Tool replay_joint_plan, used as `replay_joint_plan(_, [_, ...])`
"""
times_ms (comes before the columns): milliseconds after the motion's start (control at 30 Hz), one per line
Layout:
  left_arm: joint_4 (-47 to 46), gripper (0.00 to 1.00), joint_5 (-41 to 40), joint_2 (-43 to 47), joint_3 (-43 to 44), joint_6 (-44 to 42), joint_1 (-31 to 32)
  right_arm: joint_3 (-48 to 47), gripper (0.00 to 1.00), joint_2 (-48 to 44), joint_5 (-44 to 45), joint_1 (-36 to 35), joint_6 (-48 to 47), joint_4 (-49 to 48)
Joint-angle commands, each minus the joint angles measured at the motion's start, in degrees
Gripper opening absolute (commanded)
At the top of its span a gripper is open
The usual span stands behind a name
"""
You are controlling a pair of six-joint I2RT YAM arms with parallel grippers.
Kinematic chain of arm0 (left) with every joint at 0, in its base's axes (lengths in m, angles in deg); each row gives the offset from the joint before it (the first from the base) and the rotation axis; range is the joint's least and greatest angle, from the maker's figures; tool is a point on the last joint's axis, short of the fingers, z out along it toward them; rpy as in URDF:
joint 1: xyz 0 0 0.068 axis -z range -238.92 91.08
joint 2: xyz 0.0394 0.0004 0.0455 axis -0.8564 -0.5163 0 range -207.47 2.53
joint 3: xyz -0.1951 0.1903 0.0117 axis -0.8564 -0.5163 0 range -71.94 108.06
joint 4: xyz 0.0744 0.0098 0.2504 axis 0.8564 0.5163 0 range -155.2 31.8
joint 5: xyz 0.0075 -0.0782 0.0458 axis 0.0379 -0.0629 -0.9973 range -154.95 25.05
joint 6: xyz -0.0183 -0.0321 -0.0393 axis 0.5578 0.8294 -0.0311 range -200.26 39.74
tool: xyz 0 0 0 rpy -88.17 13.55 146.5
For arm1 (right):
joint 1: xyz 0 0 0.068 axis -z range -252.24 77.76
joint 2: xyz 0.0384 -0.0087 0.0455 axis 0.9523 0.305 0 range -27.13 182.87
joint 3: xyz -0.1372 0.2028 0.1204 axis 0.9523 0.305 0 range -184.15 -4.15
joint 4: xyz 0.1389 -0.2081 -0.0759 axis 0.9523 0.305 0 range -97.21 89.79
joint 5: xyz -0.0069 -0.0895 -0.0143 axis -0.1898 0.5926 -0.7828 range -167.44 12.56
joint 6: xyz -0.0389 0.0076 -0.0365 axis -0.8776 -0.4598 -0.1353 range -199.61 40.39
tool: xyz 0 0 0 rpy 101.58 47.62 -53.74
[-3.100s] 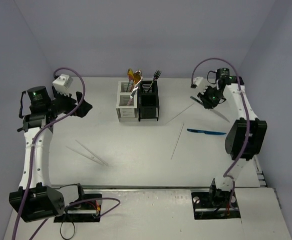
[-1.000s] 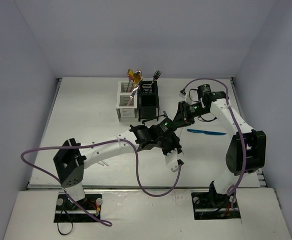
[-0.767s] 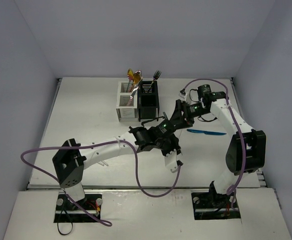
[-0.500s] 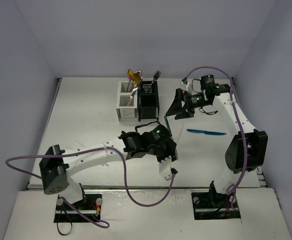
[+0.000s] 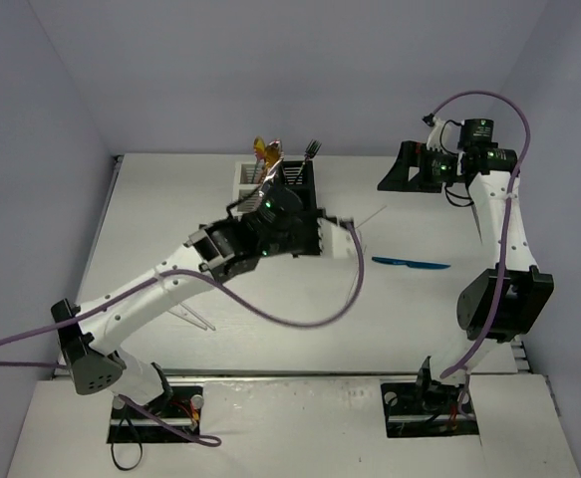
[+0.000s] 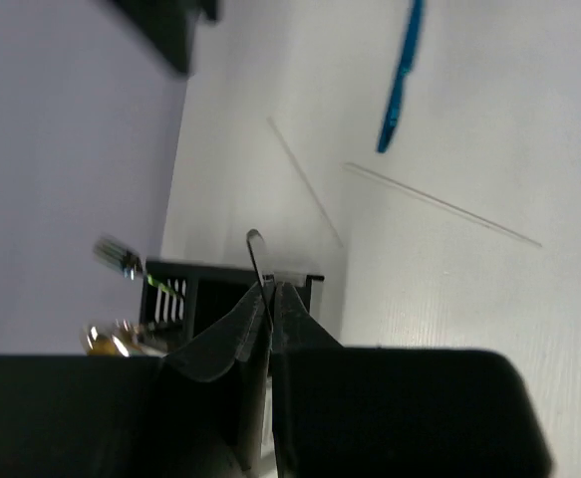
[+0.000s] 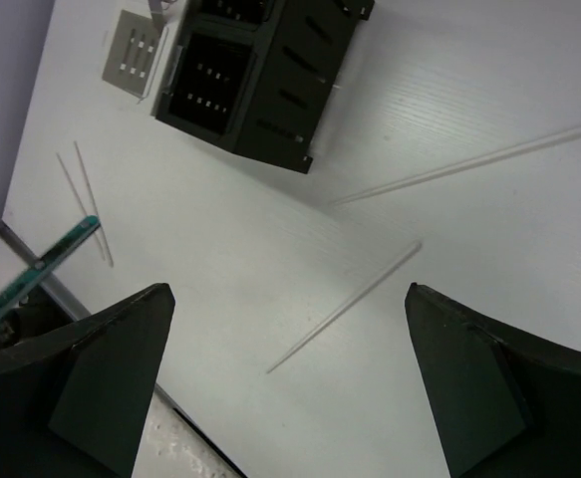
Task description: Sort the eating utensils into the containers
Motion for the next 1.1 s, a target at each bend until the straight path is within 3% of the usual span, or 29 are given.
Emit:
replay_joint_plan(0, [-4.0,0.00,4.8,1.5,4.7,30.3,-12.5,-0.9,1.00,-0.5,2.2,-0.1,-2.8,-0.6])
replay_joint_plan(200, [-12.2,0.00,12.7,1.8,3.7,43.3,-25.0,1.0,0.99,-0.1,2.9,-0.1,-2.6,-1.0])
replay_joint_plan(333, [-17.4,0.00,15.2,1.5,2.5,45.8,-30.4,1.2,0.99,0.6,3.3,-0.1,-2.2,-1.4])
replay_joint_plan(667, [-21.2,0.00,17.9,-3.9,2.1,40.9,-37.4,1.7,0.98,1.6,3.7,-0.2,-1.6,-1.9])
replay_joint_plan(1067, [-23.7,0.00,18.1,-8.8,-1.2,33.3,-38.0,5.6,0.97,-1.0,9.0,-0.8,-10.7,-1.6])
